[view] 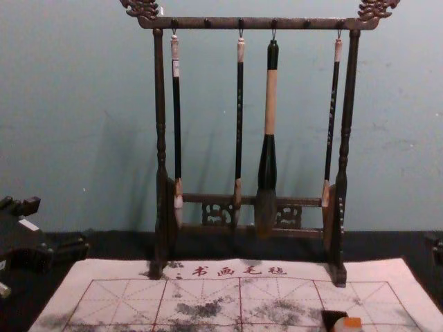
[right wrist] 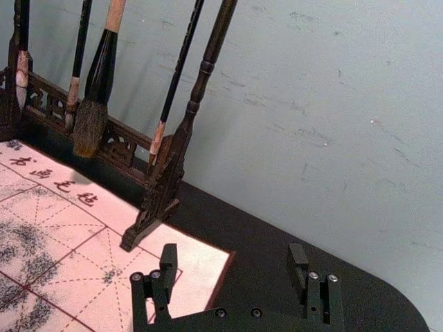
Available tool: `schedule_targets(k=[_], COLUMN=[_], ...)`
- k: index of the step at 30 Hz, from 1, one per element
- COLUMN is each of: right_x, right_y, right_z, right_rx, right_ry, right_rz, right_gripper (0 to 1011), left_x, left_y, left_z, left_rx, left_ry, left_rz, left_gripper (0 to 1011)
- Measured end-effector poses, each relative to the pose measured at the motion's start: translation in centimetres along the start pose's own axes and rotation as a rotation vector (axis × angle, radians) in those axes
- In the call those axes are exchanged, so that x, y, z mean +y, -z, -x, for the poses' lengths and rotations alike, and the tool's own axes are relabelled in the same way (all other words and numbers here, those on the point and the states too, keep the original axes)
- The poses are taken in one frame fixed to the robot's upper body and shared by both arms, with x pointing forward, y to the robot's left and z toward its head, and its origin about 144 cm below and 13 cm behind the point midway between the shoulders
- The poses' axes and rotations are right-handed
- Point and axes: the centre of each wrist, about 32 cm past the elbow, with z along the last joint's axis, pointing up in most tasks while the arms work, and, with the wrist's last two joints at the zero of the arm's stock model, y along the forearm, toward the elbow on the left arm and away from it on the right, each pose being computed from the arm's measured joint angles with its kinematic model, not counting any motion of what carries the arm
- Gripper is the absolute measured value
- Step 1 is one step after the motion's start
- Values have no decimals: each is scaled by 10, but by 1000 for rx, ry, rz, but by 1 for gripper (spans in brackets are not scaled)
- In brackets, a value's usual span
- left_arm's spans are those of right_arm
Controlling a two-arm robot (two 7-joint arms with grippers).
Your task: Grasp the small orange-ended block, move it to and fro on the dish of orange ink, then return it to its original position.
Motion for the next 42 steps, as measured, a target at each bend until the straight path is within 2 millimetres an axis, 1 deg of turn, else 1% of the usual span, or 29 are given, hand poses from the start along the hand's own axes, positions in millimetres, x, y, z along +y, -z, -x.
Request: schedule_targets(k=[42], right_x=[0], right_y=[0], right_z=[0], right_rx=[0], right_ry=[0], right_rz=[0], right_gripper=[1003], left_x=[0], left_y=[0], left_z=[0], left_rx=[0], left_ry=[0], left_rz=[0], left_gripper=[1001])
